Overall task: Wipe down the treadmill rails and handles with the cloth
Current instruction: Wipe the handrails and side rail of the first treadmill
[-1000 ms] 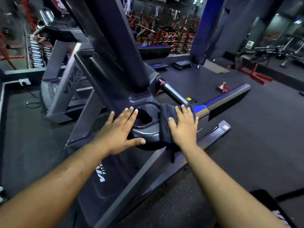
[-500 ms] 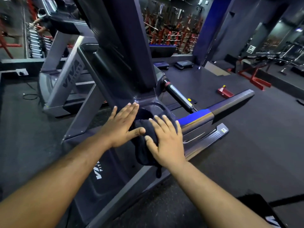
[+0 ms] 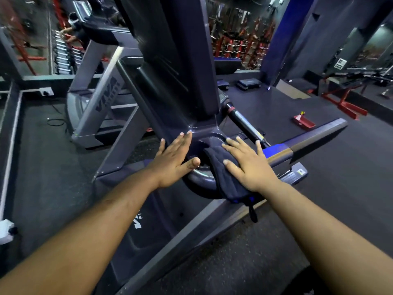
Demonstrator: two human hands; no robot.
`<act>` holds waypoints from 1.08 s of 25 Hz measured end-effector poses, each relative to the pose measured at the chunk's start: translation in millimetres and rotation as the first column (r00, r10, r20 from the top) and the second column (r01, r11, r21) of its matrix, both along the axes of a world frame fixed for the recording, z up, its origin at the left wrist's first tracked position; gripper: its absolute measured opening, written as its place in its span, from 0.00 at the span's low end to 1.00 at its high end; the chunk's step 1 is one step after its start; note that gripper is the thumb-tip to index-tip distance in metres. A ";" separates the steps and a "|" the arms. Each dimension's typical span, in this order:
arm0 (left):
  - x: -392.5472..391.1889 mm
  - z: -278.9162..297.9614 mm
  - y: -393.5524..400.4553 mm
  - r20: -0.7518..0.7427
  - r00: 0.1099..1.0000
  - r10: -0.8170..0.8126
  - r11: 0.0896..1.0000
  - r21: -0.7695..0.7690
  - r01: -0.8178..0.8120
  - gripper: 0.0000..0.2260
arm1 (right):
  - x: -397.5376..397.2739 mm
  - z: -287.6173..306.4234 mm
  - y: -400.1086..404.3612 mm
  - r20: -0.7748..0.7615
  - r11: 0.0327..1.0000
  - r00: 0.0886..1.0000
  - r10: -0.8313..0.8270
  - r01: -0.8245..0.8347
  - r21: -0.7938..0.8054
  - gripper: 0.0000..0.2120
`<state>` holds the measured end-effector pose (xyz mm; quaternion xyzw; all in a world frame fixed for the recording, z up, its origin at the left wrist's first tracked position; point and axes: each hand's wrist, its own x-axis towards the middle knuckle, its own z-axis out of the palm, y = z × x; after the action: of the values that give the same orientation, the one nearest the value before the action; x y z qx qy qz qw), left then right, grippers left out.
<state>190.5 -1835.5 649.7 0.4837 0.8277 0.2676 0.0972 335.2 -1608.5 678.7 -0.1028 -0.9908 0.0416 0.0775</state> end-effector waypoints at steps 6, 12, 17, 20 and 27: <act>-3.7 -1.8 -2.1 -0.133 0.991 0.011 0.996 -0.087 -0.023 0.51 | -7.0 0.9 -36.2 0.107 1.000 0.994 -0.019 0.021 -0.013 0.34; -23.5 6.3 -6.6 -0.166 0.986 0.037 0.989 -0.138 -0.060 0.52 | -85.7 11.8 -37.5 0.264 0.955 0.926 -0.272 0.294 -0.049 0.37; -34.0 4.6 -8.9 -0.168 0.986 0.002 0.989 -0.147 -0.028 0.50 | -40.9 9.4 -49.8 -0.193 0.973 0.977 -0.086 0.040 -0.229 0.30; -38.1 5.2 -11.0 -0.192 0.981 -0.025 0.988 -0.151 -0.004 0.48 | -11.5 3.9 -54.7 -0.150 0.990 0.983 -0.104 0.089 -0.106 0.33; -45.0 3.7 -8.3 -0.168 0.982 -0.083 0.985 -0.165 0.055 0.49 | -66.4 22.0 -56.3 0.358 0.989 0.925 -0.129 0.145 -0.018 0.48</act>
<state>145.5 -1843.8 653.3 0.5241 0.8345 0.1537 0.0722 268.9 -1664.8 700.7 -0.1794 -0.9777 0.0386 -0.1026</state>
